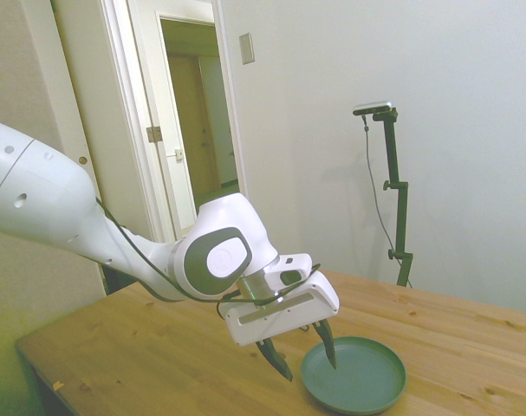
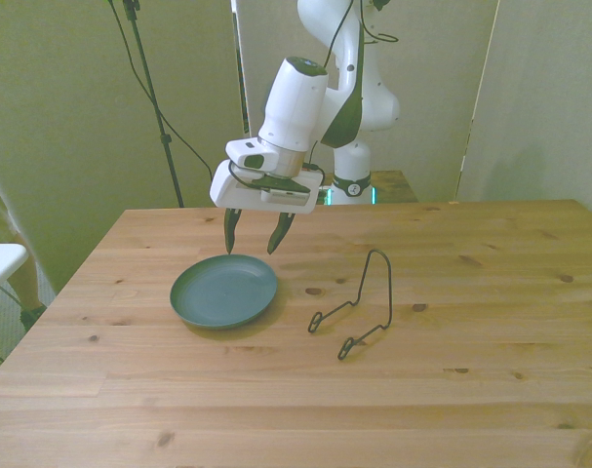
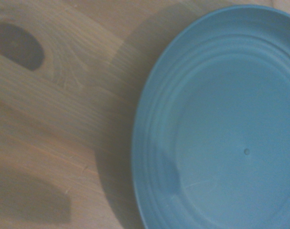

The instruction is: Load the plate

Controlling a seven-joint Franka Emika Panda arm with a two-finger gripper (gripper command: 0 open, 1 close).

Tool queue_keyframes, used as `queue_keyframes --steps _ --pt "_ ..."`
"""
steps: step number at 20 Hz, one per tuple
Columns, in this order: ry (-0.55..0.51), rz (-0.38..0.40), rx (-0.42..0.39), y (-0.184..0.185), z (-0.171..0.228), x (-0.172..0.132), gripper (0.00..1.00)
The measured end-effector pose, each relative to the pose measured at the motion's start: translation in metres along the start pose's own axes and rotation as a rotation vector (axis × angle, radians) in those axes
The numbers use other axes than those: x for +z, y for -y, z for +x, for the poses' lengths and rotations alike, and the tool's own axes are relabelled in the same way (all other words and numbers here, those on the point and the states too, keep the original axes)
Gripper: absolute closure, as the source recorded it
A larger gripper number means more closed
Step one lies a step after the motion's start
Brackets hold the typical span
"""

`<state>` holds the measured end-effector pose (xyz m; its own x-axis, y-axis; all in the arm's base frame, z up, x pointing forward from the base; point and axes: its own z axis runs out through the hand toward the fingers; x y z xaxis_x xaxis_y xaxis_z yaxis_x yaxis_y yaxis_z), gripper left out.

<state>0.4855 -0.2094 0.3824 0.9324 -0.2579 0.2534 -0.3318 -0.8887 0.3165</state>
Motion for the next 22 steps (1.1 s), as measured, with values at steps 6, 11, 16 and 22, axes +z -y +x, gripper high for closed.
queue_keyframes --steps 6,11,16,22 --pt "-0.082 -0.057 -0.114 0.009 -0.007 0.023 0.0" --pt "-0.125 -0.119 -0.153 0.007 -0.012 0.034 1.0" --pt "-0.165 -0.134 -0.181 0.012 -0.014 0.037 1.0" --pt "-0.171 -0.123 -0.18 0.013 -0.016 0.04 1.0"
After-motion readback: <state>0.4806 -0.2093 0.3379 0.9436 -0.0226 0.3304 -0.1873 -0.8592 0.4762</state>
